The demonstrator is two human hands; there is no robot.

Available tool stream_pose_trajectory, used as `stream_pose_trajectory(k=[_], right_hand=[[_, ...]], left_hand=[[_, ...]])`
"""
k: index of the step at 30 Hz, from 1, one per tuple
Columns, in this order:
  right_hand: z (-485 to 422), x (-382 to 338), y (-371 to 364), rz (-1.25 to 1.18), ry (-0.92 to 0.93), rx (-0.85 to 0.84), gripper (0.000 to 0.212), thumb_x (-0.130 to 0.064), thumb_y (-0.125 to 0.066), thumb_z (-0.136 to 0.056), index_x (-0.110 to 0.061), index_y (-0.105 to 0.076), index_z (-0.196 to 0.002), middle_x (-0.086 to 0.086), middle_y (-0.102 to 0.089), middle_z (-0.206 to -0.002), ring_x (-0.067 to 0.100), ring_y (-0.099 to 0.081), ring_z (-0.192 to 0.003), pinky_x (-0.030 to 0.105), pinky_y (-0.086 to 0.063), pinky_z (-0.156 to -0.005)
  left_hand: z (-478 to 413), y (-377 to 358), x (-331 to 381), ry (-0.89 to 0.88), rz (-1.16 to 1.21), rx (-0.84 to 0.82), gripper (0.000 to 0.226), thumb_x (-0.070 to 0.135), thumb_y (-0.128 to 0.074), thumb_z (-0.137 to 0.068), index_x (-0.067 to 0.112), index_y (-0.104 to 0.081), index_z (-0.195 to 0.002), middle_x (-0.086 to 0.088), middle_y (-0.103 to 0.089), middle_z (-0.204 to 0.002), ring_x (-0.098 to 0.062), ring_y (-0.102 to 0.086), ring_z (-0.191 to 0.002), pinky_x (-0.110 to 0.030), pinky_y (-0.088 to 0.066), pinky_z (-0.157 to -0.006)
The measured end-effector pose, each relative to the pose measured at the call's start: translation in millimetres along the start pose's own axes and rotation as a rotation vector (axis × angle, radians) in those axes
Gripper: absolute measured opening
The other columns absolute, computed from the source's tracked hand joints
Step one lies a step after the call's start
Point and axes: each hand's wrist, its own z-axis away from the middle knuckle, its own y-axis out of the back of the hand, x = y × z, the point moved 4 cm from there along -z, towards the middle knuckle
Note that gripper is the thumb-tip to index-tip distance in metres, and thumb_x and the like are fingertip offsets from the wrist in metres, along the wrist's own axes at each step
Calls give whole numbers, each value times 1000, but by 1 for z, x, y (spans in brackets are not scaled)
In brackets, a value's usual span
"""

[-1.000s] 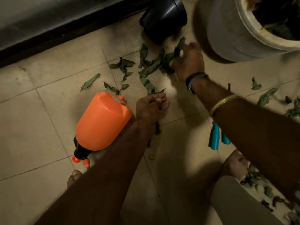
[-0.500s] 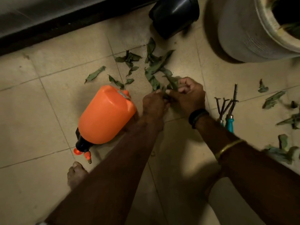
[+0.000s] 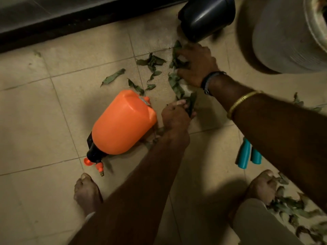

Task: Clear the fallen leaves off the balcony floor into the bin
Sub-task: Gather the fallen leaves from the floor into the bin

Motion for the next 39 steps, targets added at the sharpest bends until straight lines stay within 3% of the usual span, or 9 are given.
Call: stream_pose_trajectory(k=[4,7,11,16,21,25,28,32,39], right_hand=[[4,-2,-42,279,32,-188,100,-80,-52,-78,-36,-11,-157,0,3,-167,38,0,-152,67,-16,-115],[46,4,-67,377,43,-170,109,-81,-52,-76,-29,-4,-159,3,7,-167,36,2,-152,65,-16,-115],[101,17,-90,361,5,-88,91,-47,-68,-84,-24,-21,-157,9,-9,-166,38,-15,-148,58,-33,-109],[124,24,-100,35,-9,114,33,-18,-61,-93,-13,-66,-125,14,-54,-138,36,-49,-122,44,-50,-95],[143,35,-88,-234,-366,197,23,-17,-63,-91,-14,-75,-111,8,-69,-113,26,-63,-107,25,-44,-93],[179,18,-48,-452,-518,224,27,-14,-76,-83,-15,-76,-110,7,-73,-110,23,-66,-104,33,-53,-98],[207,-15,-15,-683,-596,237,28,-16,-82,-79,-23,-77,-106,-3,-75,-102,16,-69,-96,37,-60,-89],[232,-94,24,-906,-610,227,21,-17,-84,-71,-35,-78,-81,-7,-77,-85,18,-73,-85,42,-62,-80],[253,-302,56,-1086,-429,116,20,-7,-85,-71,-14,-78,-88,11,-77,-88,31,-73,-85,48,-61,-83]], left_hand=[[-11,13,-17,21,89,19,22,10,-44,-102,0,-63,-105,-18,-59,-95,-22,-59,-74,-22,-49,-45],[-13,33,-30,47,95,98,17,13,-49,-99,6,-62,-89,-18,-57,-92,-26,-57,-68,-30,-46,-48],[-8,54,-50,101,135,139,20,5,-44,-99,-5,-61,-106,-18,-56,-91,-21,-55,-65,-21,-49,-45],[0,59,-65,109,147,134,16,4,-42,-102,5,-58,-100,-15,-58,-96,-18,-57,-68,-16,-49,-42],[13,64,-66,86,166,161,20,2,-45,-100,9,-61,-90,-16,-60,-95,-21,-57,-71,-16,-50,-42],[46,75,-51,44,202,179,27,-2,-50,-95,10,-64,-76,-10,-63,-81,-25,-61,-72,-23,-56,-53],[74,88,-38,19,228,174,21,8,-61,-81,13,-72,-64,-17,-70,-86,-37,-69,-89,-49,-58,-84],[129,115,3,28,369,149,23,1,-51,-95,10,-65,-79,-13,-67,-84,-28,-65,-76,-30,-55,-61],[197,238,112,-93,569,128,18,6,-53,-97,7,-70,-92,-14,-72,-89,-26,-68,-77,-29,-55,-65]])
